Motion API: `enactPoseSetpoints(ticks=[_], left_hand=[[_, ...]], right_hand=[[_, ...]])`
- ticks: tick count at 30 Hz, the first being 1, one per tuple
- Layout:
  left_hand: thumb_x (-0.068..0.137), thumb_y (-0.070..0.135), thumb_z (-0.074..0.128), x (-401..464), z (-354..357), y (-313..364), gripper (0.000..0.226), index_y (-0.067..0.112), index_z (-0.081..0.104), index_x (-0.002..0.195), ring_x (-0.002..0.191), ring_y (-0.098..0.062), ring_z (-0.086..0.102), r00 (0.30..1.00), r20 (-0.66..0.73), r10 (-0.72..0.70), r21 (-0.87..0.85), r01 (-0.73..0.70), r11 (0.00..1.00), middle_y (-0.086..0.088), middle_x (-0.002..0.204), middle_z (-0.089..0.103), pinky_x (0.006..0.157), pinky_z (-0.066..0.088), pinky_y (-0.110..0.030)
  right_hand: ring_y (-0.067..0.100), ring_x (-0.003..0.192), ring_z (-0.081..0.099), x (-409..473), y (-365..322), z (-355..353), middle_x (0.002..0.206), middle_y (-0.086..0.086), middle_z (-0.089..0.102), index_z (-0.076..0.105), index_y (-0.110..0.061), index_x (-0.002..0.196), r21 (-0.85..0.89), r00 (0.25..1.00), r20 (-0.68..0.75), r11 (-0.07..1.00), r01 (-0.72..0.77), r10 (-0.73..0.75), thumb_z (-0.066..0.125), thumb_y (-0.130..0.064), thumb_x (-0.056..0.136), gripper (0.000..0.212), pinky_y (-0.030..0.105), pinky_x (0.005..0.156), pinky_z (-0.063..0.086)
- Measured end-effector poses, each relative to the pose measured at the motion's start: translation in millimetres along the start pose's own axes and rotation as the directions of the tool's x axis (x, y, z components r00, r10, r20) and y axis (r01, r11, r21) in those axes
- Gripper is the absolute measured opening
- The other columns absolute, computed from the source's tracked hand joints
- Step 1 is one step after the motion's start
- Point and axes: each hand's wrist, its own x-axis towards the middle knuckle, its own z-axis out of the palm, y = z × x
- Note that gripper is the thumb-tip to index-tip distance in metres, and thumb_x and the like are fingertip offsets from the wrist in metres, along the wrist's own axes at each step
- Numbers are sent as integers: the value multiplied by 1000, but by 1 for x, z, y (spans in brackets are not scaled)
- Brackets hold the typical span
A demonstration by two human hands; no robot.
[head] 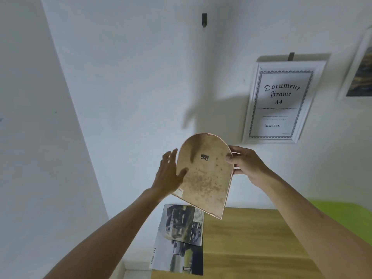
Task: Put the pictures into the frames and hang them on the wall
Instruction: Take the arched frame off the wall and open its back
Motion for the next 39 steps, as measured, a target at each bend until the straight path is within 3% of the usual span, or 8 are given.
enactPoseSetpoints(ticks=[3, 7, 12, 15, 21, 30, 35, 39], left_hand=[[90, 38, 67, -1, -8, -9, 85, 30, 13, 156, 130, -26, 49, 987, 118, -109, -191, 130, 973, -6, 147, 42, 106, 44, -47], [87, 15, 71, -7, -8, -17, 66, 41, 45, 142, 89, -18, 72, 979, 170, -111, -472, 180, 863, -2, 105, 71, 84, 57, -43], [83, 1, 71, -20, -8, -16, 60, 32, 59, 133, 95, -27, 71, 962, 216, -166, -627, 268, 732, -13, 98, 72, 74, 61, -39], [82, -3, 71, -27, -4, -18, 58, 26, 61, 131, 92, -29, 70, 958, 216, -190, -651, 287, 703, -16, 96, 71, 72, 61, -39], [81, -2, 71, -39, 8, -25, 44, 14, 66, 121, 86, -27, 70, 947, 189, -258, -614, 320, 722, -14, 93, 69, 69, 58, -37], [79, 3, 72, -52, 14, -30, 28, 13, 64, 104, 76, -18, 65, 941, 151, -304, -482, 339, 808, -5, 97, 67, 66, 50, -26], [77, 2, 72, -57, 17, -33, 27, 14, 65, 100, 82, -22, 67, 933, 132, -334, -459, 356, 814, -1, 93, 68, 77, 54, -32], [75, 4, 73, -58, 15, -35, 27, 17, 66, 99, 87, -26, 69, 930, 145, -337, -450, 365, 815, -1, 93, 69, 84, 55, -38]], right_hand=[[18, 84, 71, -2, 8, -8, 94, 0, 75, 71, -25, 116, 12, 999, 32, 1000, -7, 6, 58, -1, 92, 36, 34, 72, 57], [21, 93, 71, -2, 20, -11, 101, 3, 76, 69, -23, 120, 7, 1000, 22, 1000, -21, 21, 59, -3, 93, 35, 38, 80, 59], [16, 91, 70, -2, 37, -8, 101, -1, 72, 66, -31, 119, -210, 990, -123, 977, 39, -66, 63, -18, 95, 27, 41, 81, 60], [7, 99, 61, -5, 44, 3, 117, -8, 60, 47, -42, 137, -515, 975, -97, 849, 123, -200, 62, -32, 95, 46, 27, 79, 53], [17, 105, 61, -2, 52, 27, 136, -5, 42, 31, -53, 144, -817, 944, 16, 540, 203, -330, 53, -45, 96, 54, 42, 89, 51], [19, 75, 60, 6, 43, 45, 115, 3, 47, 40, -47, 125, -800, 986, -3, 592, 96, -164, 51, -35, 92, 37, 36, 77, 48], [22, 83, 61, 19, 33, 46, 103, 4, 59, 43, -46, 97, -727, 1000, 7, 687, 19, -21, 44, -43, 82, 15, 36, 72, 47], [18, 90, 61, 23, 28, 43, 105, -7, 60, 50, -41, 95, -661, 997, 28, 750, -31, 66, 53, -40, 78, 17, 40, 75, 54]])
